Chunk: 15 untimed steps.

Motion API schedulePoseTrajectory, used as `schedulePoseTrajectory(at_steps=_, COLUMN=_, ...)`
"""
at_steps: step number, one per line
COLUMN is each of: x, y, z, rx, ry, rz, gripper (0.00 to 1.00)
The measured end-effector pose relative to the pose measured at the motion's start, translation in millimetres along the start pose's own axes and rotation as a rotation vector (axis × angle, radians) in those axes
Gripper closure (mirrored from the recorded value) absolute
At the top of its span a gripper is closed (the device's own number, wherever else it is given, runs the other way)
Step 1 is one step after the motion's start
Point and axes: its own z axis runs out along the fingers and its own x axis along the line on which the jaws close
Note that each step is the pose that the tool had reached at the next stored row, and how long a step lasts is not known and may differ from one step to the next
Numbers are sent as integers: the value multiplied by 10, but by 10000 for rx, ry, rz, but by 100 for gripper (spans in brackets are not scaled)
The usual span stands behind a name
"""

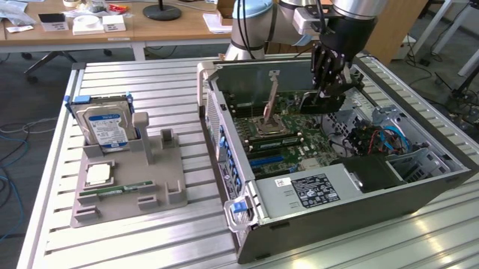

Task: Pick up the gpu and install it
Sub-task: 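Insert the gpu into the slot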

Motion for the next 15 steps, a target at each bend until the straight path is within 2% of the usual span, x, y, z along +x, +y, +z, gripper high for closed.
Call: schedulePoseTrajectory(at_steps=15, x=2, y=5, z=38, rx=1, ry=-4, rz=0, gripper=73)
